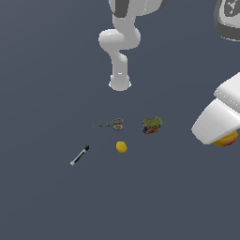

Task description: Pick up a designated object from a clutter of objects.

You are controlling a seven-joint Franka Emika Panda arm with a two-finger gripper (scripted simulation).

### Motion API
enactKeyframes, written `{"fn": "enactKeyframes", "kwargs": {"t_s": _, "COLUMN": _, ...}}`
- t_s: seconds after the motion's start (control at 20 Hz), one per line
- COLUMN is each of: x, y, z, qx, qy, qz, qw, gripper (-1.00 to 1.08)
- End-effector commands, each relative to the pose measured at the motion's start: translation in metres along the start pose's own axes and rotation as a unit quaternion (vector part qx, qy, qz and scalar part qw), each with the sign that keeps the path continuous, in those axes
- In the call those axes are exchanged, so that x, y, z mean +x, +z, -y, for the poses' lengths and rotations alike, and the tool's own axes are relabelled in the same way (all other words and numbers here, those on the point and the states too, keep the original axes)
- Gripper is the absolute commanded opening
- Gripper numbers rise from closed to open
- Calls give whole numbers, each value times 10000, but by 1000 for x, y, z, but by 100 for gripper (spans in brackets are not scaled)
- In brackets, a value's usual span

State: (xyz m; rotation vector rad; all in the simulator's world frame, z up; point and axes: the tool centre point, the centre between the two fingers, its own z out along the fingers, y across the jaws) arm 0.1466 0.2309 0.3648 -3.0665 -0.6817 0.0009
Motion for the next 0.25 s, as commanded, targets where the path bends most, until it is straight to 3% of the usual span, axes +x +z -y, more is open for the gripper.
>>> {"fn": "enactKeyframes", "kwargs": {"t_s": 0.0, "x": 1, "y": -5, "z": 0, "qx": -1, "qy": 1, "qz": -2, "qw": 10000, "gripper": -100}}
{"fn": "enactKeyframes", "kwargs": {"t_s": 0.2, "x": 1, "y": -6, "z": 0, "qx": -1, "qy": 1, "qz": -2, "qw": 10000, "gripper": -100}}
